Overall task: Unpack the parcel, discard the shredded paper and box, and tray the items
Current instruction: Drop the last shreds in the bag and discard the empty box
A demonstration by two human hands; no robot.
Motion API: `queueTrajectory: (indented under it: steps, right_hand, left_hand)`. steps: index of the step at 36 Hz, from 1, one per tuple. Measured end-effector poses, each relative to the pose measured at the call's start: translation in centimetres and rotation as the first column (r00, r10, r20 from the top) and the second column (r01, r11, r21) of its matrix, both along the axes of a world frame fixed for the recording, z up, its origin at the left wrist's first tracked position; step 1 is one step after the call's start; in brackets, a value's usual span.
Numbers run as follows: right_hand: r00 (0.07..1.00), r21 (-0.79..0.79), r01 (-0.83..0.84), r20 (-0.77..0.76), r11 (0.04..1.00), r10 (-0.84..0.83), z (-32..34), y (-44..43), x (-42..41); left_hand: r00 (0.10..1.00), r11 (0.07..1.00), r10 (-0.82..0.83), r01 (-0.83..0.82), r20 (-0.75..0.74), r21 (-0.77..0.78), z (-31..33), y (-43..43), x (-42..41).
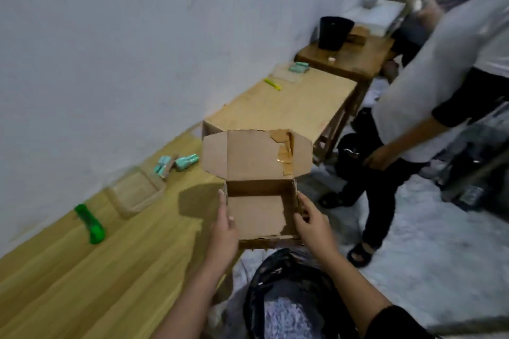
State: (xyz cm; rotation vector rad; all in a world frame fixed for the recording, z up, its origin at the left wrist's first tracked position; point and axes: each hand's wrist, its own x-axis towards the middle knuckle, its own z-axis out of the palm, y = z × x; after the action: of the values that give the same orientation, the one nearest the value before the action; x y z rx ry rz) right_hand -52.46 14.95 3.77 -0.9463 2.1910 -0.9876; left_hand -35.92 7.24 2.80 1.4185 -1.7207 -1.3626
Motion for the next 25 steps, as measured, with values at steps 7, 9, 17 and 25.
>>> queueTrajectory:
  steps: [7, 9, 17, 25]
  right_hand:
    - [0.976, 0.082, 0.209, 0.04, 0.974, -0.213, -3.7, 9.3, -6.7]
    - [0.965, 0.141, 0.247, 0.052, 0.959, -0.256, -5.5, 11.6, -7.8]
    - [0.92, 0.402, 0.201, 0.236, 0.893, -0.314, -13.9, 17.2, -8.4]
    - [0.868, 0.513, 0.09, 0.38, 0.854, -0.319, -21.3, 19.3, -6.9]
  left_hand:
    - [0.944, 0.942, -0.326, 0.32, 0.05, 0.102, -4.5, 4.4, -8.6]
    - [0.918, 0.91, -0.392, 0.377, 0.064, 0.174, -6.4, 5.6, -10.0]
    - [0.846, 0.758, -0.525, 0.413, 0.096, 0.505, -17.2, 9.1, -11.1]
    - [0.876, 0.701, -0.468, 0.283, 0.122, 0.654, -23.9, 10.7, -9.5]
